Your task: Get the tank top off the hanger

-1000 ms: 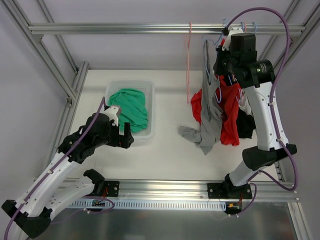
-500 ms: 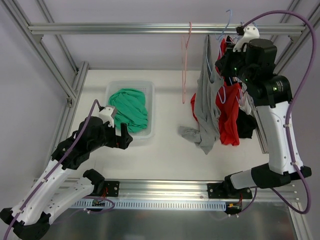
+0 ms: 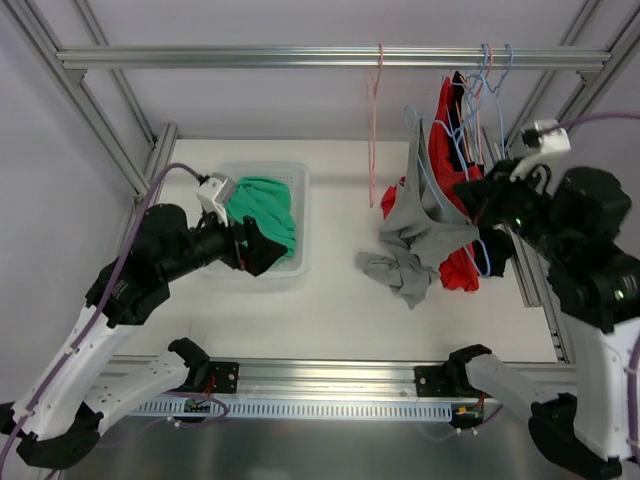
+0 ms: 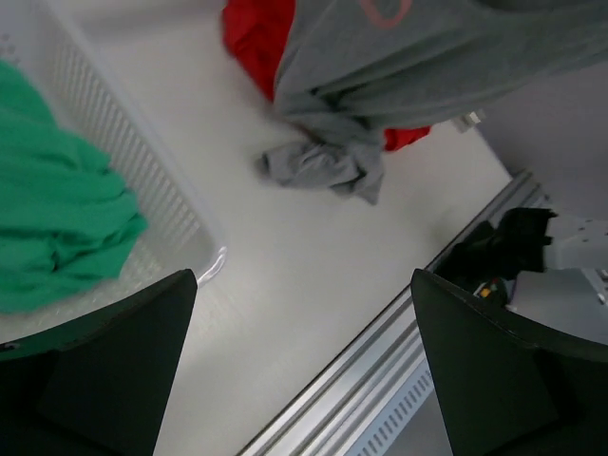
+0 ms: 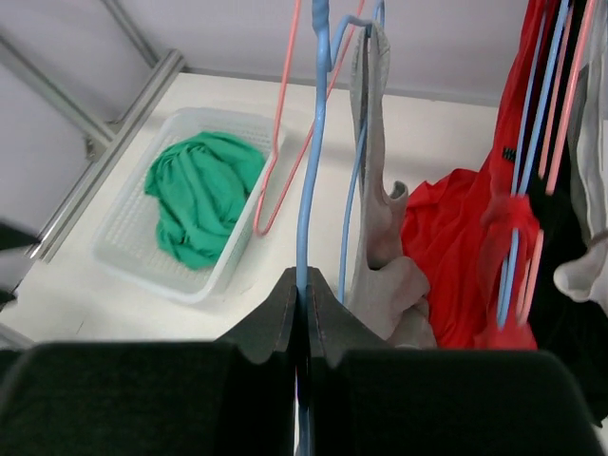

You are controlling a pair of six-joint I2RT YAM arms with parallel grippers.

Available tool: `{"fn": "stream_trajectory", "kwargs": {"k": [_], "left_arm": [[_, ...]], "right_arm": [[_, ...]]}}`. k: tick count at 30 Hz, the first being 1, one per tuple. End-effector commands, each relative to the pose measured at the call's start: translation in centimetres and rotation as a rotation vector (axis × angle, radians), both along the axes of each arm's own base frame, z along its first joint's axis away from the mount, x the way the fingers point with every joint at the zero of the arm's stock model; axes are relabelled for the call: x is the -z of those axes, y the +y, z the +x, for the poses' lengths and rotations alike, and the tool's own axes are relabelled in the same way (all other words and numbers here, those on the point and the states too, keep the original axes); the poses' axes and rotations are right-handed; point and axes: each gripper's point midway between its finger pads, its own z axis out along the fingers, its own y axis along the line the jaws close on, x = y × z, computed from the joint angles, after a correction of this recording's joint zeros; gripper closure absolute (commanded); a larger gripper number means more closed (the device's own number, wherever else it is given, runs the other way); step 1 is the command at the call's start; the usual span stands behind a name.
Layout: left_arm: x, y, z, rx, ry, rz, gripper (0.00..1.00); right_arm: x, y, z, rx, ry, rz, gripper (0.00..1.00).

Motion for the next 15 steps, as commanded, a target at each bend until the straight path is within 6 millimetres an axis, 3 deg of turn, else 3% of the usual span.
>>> {"fn": "stream_trajectory", "kwargs": {"k": [1, 2, 3, 4, 5, 6, 7, 8, 9, 10, 11, 12, 14, 15], "left_arm": [[-9.7, -5.9, -1.1, 0.241, -0.203, -0.183, 0.01], [-9.5, -7.8, 0.2, 0.237, -0.203, -0.150, 0.01], [-12.2, -9.0, 0.0, 0.248, -0.262, -0.172, 0.01], [-13.6, -11.6, -1.7, 0.326, -0.327, -0.176, 0.01], [-12.7, -14.3, -0.9, 0.338, -0.331, -0.128, 0.01], [-15.5, -14.9, -0.4, 0.292, -0.396, -0.145, 0.01], [-16.4, -16.3, -0.5, 0.316, -0.433, -0.148, 0.01], [-15.3, -18.9, 0.2, 0.340, -0.416, -0.117, 0.01], [-17.8, -19.5, 0.2, 0.340, -0.450, -0.156, 0.01], [-18.1, -20.5, 0.4, 0.352, -0.459, -0.153, 0.01], [-17.0, -22.6, 0.9, 0.377, -0.447, -0.130, 0.01], [-18.6, -23.1, 0.6, 0.395, -0.479, -0.154, 0.01], [-17.9, -25.0, 1.3, 0.405, -0.474, -0.137, 0.05], [-18.4, -25.3, 1.3, 0.407, -0.481, -0.148, 0.07]], "right_arm": [[-1.4, -0.7, -7.2, -0.087, -0.079, 0.065, 1.00], [-0.6, -0.9, -8.1, -0.097, -0.067, 0.066, 1.00], [0.2, -1.2, -9.5, -0.100, -0.039, 0.068, 1.00], [0.5, -1.5, -10.5, -0.106, -0.034, 0.073, 1.00], [0.2, -1.9, -12.5, -0.118, -0.065, 0.085, 1.00], [0.3, -2.2, -13.7, -0.129, -0.066, 0.089, 1.00], [0.1, -2.2, -14.7, -0.141, -0.076, 0.105, 1.00], [-0.2, -2.2, -16.0, -0.167, -0.092, 0.117, 1.00], [-0.7, -2.4, -17.1, -0.176, -0.103, 0.124, 1.00], [-0.9, -2.5, -17.8, -0.185, -0.105, 0.129, 1.00], [-1.2, -2.5, -18.3, -0.195, -0.111, 0.133, 1.00], [-1.7, -2.6, -19.0, -0.201, -0.123, 0.138, 1.00], [-2.0, -2.8, -19.4, -0.203, -0.132, 0.141, 1.00], [-2.1, -2.8, -19.5, -0.203, -0.134, 0.141, 1.00]]}}
